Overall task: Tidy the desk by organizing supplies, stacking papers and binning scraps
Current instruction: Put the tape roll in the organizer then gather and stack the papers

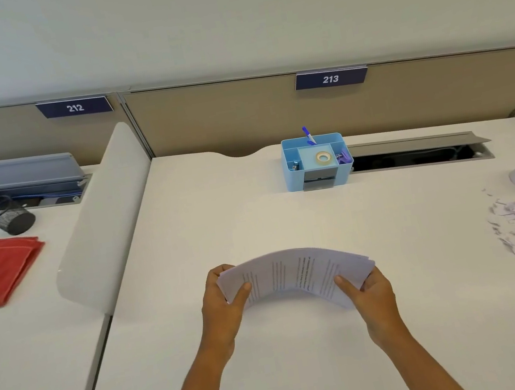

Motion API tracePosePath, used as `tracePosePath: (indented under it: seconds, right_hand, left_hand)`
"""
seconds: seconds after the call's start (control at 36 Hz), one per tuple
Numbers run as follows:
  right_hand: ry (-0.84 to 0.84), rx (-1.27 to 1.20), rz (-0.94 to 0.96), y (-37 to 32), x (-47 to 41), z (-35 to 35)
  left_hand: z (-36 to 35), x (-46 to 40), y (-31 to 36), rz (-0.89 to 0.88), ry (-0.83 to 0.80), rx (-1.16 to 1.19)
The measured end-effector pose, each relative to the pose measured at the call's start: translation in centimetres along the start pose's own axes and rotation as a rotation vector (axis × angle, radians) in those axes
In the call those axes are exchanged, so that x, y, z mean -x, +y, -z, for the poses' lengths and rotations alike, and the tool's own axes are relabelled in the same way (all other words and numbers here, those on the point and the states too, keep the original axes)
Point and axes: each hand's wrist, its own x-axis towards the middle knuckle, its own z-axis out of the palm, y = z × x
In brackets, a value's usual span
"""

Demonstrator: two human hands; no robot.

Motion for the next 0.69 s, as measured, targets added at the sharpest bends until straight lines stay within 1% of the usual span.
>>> tracePosePath:
  seconds: [0.31, 0.53, 0.69]
  right_hand:
    - [0.013, -0.049, 0.007, 0.3, -0.5, -0.5]
    - [0.022, -0.050, -0.004, 0.4, -0.5, -0.7]
    - [0.020, -0.009, -0.008, 0.4, -0.6, -0.5]
  left_hand:
    - [-0.3, -0.8, -0.9, -0.020, -0.012, 0.027]
    - [-0.4, -1.4, -1.3, -0.048, -0.070, 0.026]
    - [0.0, -2.0, -1.0, -0.066, -0.034, -0.005]
